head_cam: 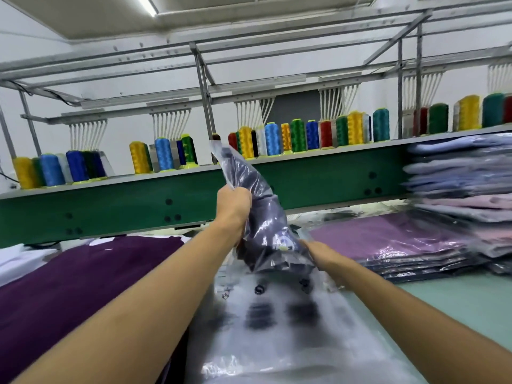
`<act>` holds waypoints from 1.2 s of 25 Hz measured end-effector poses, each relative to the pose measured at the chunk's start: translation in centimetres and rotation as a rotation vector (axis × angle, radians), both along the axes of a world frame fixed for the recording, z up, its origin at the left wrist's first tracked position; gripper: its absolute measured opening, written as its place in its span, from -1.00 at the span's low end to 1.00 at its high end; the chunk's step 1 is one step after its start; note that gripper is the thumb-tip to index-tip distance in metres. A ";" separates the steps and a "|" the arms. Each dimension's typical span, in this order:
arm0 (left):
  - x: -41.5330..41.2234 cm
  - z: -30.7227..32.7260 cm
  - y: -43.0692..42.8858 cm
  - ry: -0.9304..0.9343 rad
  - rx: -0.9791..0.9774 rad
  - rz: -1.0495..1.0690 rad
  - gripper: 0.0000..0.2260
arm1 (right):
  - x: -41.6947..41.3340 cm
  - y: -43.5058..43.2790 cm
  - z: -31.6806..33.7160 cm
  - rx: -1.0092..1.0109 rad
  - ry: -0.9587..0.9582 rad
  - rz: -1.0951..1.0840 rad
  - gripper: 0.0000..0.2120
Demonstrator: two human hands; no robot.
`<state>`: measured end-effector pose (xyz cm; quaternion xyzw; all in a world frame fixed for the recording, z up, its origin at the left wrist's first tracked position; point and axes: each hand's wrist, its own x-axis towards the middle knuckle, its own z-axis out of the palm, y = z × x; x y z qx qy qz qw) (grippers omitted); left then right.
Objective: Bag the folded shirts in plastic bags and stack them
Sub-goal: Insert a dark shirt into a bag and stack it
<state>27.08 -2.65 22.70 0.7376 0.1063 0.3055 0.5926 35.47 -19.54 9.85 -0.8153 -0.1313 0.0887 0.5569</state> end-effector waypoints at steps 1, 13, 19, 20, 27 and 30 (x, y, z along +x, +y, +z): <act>0.0 1.3 0.2 -0.007 0.034 -0.018 -0.85 | 0.5 0.2 0.1 0.055 0.070 0.068 -0.56; 3.4 4.9 -0.6 -0.102 0.025 -0.303 -0.81 | 7.8 -6.2 3.1 0.409 -0.078 -0.283 -0.83; 10.6 -2.0 -3.5 -0.015 -0.060 -0.333 -0.56 | 13.0 -15.9 1.6 0.137 -0.295 -0.638 -0.60; 11.9 -3.3 -4.4 0.006 -0.076 -0.358 -0.49 | 13.8 -17.6 1.1 0.026 -0.312 -0.689 -0.59; 20.0 -11.1 -9.7 0.201 -0.088 -0.403 -0.21 | 19.1 -25.6 -1.4 -0.568 -0.313 -0.808 -0.54; 22.6 -13.1 -10.7 0.283 0.030 -0.399 -0.38 | 20.4 -27.0 -2.0 -0.972 -0.357 -0.844 -0.48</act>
